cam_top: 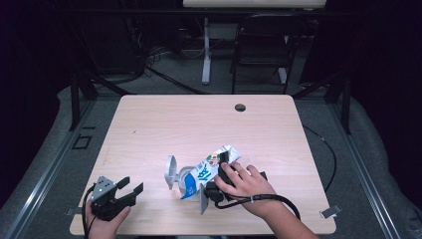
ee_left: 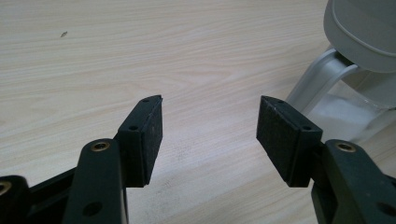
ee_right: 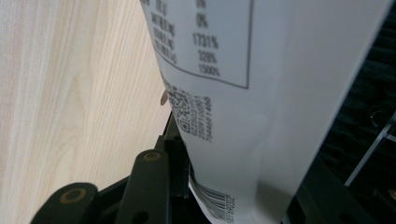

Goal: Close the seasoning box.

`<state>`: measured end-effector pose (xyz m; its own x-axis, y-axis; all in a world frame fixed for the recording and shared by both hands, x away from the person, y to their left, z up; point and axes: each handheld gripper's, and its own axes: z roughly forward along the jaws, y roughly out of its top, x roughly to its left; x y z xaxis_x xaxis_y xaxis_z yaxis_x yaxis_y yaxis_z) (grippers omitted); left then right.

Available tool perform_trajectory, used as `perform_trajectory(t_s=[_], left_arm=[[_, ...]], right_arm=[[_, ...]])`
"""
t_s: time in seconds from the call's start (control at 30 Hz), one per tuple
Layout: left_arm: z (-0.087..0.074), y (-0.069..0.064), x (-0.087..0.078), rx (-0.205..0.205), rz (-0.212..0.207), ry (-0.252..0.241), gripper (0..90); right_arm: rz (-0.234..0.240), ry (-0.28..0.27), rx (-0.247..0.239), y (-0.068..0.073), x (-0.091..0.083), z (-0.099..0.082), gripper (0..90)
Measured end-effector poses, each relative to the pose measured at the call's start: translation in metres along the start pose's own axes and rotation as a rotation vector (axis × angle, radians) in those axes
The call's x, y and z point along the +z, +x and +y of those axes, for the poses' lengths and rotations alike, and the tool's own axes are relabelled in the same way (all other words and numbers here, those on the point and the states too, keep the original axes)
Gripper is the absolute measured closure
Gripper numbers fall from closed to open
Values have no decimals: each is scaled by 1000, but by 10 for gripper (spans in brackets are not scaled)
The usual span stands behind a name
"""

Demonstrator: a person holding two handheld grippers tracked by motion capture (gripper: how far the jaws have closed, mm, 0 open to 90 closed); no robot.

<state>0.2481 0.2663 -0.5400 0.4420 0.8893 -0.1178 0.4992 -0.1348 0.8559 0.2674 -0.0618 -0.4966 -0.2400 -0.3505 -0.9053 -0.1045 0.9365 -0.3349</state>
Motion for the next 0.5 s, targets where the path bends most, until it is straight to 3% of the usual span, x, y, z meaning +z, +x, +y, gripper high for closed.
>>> perform_trajectory(t_s=[0.5], left_arm=[[0, -1, 0, -1, -1, -1, 412]], right_arm=[[-11, -9, 1, 1, -1, 0, 669]])
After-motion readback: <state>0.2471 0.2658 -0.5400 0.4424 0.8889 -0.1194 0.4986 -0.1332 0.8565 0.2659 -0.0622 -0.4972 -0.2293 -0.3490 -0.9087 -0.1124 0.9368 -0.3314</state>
